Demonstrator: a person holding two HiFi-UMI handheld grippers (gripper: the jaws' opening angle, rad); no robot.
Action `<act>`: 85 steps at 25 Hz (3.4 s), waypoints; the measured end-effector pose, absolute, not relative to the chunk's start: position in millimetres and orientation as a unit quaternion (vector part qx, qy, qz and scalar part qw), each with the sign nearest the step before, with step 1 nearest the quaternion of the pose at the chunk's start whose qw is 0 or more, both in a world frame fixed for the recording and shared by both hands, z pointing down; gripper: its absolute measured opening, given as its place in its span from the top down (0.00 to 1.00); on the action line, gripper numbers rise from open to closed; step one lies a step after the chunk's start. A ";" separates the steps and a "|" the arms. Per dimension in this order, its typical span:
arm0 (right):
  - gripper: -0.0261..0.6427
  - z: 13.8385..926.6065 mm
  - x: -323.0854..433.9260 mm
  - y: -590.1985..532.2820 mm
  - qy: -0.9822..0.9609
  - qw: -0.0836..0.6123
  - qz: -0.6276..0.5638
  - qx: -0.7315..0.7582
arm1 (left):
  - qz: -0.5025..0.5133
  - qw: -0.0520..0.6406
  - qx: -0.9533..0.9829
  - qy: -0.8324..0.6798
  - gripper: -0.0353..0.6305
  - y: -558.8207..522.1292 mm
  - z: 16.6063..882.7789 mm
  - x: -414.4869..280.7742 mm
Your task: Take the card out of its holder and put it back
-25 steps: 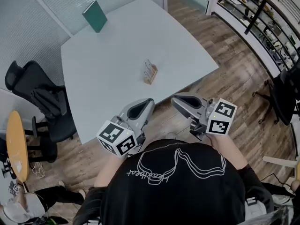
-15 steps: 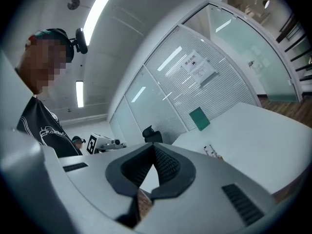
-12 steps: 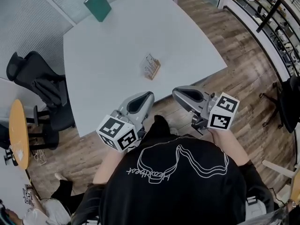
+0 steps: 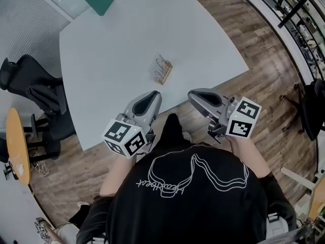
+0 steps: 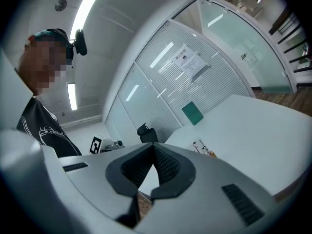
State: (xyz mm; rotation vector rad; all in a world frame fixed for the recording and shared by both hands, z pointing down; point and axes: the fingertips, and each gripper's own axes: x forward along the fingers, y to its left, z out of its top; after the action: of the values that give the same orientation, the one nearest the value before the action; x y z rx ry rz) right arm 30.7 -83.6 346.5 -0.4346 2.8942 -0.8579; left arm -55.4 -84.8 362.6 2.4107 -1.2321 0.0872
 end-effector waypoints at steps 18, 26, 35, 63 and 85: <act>0.95 389.1 1.2 -136.1 0.928 0.027 -0.340 -0.153 | 0.064 0.272 0.834 -0.477 0.83 -149.3 440.6 -107.3; 0.95 404.9 0.1 -144.4 0.921 0.017 -0.354 -0.162 | 0.070 0.276 0.826 -0.487 0.76 -167.5 469.3 -116.2; 0.95 418.0 2.1 -152.4 0.913 0.015 -0.370 -0.172 | 0.074 0.287 0.829 -0.475 0.74 -185.4 489.3 -106.5; 0.95 438.3 23.9 -154.8 0.904 0.009 -0.386 -0.184 | 0.059 0.248 0.828 -0.500 0.89 -206.4 488.9 -98.9; 0.95 436.2 25.3 -155.6 0.905 0.007 -0.384 -0.180 | 0.066 0.227 0.829 -0.508 0.90 -204.9 482.8 -98.5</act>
State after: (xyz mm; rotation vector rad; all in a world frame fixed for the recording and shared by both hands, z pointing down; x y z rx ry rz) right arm 25.3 -155.6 436.2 -0.5644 2.8319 -1.2020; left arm -98.5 -204.9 482.8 2.2834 -1.3990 0.1826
